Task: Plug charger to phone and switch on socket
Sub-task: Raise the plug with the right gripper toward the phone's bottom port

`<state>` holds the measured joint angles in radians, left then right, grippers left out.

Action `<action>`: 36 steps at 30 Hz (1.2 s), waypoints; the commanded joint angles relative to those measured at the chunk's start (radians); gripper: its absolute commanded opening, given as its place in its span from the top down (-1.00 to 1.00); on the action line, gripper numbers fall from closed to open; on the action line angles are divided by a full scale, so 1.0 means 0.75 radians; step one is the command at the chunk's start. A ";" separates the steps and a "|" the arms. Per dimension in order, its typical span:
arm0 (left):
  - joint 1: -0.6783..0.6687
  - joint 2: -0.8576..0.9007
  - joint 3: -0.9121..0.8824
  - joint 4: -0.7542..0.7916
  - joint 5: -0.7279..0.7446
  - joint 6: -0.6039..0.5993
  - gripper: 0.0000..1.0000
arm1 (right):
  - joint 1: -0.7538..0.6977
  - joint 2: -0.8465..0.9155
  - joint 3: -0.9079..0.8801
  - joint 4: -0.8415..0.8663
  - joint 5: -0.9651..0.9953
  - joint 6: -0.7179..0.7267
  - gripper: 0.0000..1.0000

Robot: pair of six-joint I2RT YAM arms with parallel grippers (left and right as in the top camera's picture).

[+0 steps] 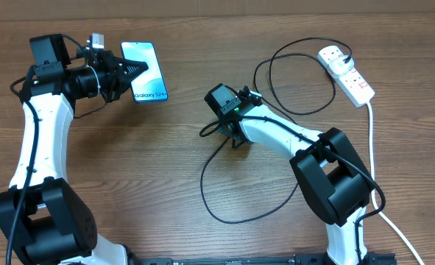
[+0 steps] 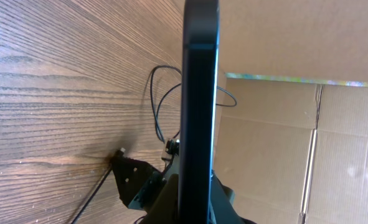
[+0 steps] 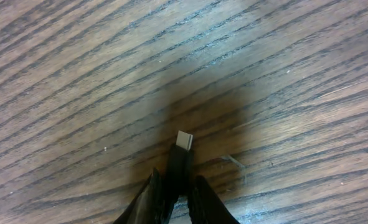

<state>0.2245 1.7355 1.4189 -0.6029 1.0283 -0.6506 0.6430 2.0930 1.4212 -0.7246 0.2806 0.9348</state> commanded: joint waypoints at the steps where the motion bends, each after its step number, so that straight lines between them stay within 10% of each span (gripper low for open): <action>1: -0.001 -0.010 0.014 0.006 0.061 0.031 0.92 | -0.005 0.016 -0.014 0.007 -0.028 0.006 0.75; 16: -0.003 -0.010 0.014 0.019 0.464 0.131 0.92 | -0.051 -0.208 0.019 -0.015 -0.357 -0.143 0.93; 20: -0.003 -0.010 0.014 0.123 0.739 0.123 0.92 | -0.121 -0.404 0.019 -0.037 -0.737 -0.388 0.93; 31: -0.093 -0.011 0.014 0.124 0.736 0.090 0.92 | -0.177 -0.576 -0.003 -0.362 -1.793 -1.057 0.93; 36: -0.119 -0.011 0.014 0.152 0.675 0.047 0.92 | -0.180 -0.577 -0.003 -0.362 -1.869 -1.084 0.93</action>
<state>0.1375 1.7355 1.4185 -0.4976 1.5219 -0.5812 0.5064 1.6691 1.4227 -1.0035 -1.0119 0.2016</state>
